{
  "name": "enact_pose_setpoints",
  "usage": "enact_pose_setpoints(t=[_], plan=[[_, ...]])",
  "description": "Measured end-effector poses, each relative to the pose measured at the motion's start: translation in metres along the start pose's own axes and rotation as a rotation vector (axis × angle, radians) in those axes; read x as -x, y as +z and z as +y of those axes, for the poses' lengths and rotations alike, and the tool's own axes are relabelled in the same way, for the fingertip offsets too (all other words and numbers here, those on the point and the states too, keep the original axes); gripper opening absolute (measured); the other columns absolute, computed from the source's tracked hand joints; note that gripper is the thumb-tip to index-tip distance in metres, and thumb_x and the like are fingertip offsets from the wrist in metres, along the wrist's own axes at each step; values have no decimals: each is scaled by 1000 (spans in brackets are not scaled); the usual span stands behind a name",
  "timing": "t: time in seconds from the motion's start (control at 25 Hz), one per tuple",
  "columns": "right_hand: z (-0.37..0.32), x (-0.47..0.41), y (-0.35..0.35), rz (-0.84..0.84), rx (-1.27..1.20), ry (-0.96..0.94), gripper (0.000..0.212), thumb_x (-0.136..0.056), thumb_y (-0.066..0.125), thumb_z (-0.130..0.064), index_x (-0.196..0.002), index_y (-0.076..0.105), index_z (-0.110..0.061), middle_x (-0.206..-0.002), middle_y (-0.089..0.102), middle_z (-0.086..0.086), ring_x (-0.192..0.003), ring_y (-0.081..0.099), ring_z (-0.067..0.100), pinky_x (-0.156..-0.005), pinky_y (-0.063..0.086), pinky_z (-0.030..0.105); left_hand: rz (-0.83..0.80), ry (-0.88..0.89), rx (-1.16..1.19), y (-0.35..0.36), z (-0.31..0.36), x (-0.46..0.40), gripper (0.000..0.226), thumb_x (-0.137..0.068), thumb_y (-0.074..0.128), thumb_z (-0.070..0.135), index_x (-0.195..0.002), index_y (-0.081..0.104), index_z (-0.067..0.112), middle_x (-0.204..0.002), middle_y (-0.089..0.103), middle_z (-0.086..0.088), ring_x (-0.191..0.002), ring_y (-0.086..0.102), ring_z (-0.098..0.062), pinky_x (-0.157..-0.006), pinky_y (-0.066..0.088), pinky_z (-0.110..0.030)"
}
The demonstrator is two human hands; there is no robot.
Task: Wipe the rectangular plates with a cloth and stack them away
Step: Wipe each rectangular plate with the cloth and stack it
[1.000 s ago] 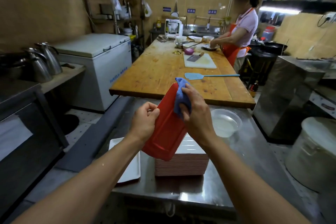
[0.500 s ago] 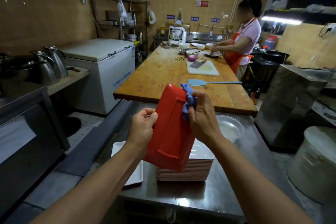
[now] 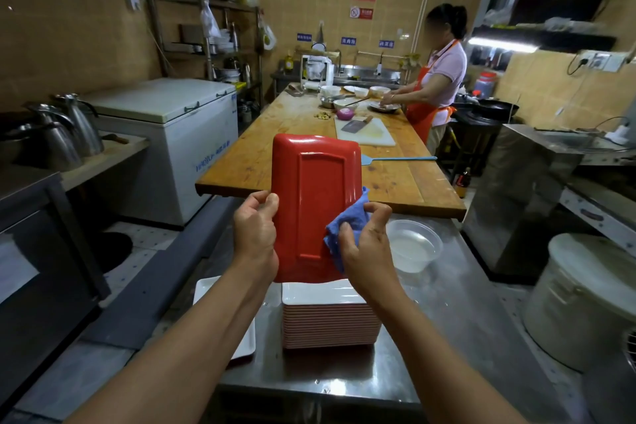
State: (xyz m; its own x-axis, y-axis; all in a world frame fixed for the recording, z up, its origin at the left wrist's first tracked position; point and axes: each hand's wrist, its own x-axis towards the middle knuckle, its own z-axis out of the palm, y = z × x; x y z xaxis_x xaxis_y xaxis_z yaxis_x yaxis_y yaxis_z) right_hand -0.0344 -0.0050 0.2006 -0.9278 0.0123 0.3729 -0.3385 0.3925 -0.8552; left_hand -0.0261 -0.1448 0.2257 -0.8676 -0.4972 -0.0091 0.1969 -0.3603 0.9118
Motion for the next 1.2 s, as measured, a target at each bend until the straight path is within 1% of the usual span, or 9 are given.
enact_pose_setpoints(t=[0.08, 0.16, 0.32, 0.44, 0.52, 0.6, 0.76, 0.88, 1.2], plan=[[-1, -2, -8, -10, -145, 114, 35, -87, 54, -9, -102, 25, -22, -92, 57, 12, -76, 61, 19, -65, 48, 26, -14, 15, 3, 4, -3, -1, 15, -96, 49, 15, -86, 59, 19, -77, 68, -2, -68, 67, -15, -59, 54, -33], [-4, -11, -16, 26, -270, 214, 38, -80, 59, -5, -97, 30, -21, -83, 56, 11, -68, 61, 20, -65, 52, 33, -64, -6, 13, 7, -10, 0, 13, -97, 47, 14, -89, 57, 17, -85, 67, -5, -77, 65, -19, -71, 55, -39], [-5, -23, -28, 30, -233, 201, 43, -70, 63, -2, -83, 30, -27, -75, 50, 7, -59, 53, 15, -53, 49, 26, -276, -115, -131, -7, -10, -1, 12, -94, 51, 18, -105, 54, 15, -99, 65, -10, -85, 64, -22, -77, 51, -41], [-3, -27, -40, -78, -118, 151, 46, -63, 66, -5, -82, 31, -27, -81, 46, 5, -60, 46, 12, -47, 41, 17, -289, -14, -344, -19, 21, -16, 59, -73, 68, 40, -122, 45, 17, -115, 60, -3, -100, 60, -20, -84, 49, -38], [-3, -28, -46, -172, -13, 112, 50, -60, 69, -4, -84, 32, -26, -84, 46, 2, -62, 45, 11, -48, 39, 18, -359, 142, -492, -19, 49, -29, 78, -60, 73, 45, -128, 42, 23, -114, 56, 5, -99, 58, -10, -77, 47, -27], [-7, -29, -48, -274, 67, 60, 52, -60, 70, -2, -85, 31, -26, -86, 49, 2, -64, 46, 13, -52, 40, 25, -548, 150, -687, -13, 68, -40, 85, -52, 77, 43, -128, 44, 25, -110, 61, 4, -94, 64, -13, -72, 52, -28], [-21, -32, -46, -361, 129, -20, 53, -59, 70, -3, -85, 32, -29, -87, 55, 10, -69, 54, 26, -62, 49, 44, -783, 28, -866, -12, 71, -47, 63, -55, 81, 29, -113, 59, 22, -94, 71, -6, -78, 72, -21, -63, 56, -28], [-31, -34, -45, -378, 188, -94, 52, -63, 70, -4, -96, 35, -22, -88, 54, 11, -76, 57, 35, -67, 51, 48, -738, 32, -721, -20, 64, -47, 55, -53, 82, 23, -105, 65, 17, -89, 73, -6, -78, 71, -23, -64, 56, -29], [-63, -41, -10, -231, 389, -520, 46, -80, 61, -18, -121, 42, -15, -110, 50, 6, -91, 42, 15, -77, 36, 31, -572, 58, -523, -20, 55, -26, 48, -53, 78, 21, -99, 65, 20, -82, 72, 0, -70, 70, -13, -57, 54, -22]])
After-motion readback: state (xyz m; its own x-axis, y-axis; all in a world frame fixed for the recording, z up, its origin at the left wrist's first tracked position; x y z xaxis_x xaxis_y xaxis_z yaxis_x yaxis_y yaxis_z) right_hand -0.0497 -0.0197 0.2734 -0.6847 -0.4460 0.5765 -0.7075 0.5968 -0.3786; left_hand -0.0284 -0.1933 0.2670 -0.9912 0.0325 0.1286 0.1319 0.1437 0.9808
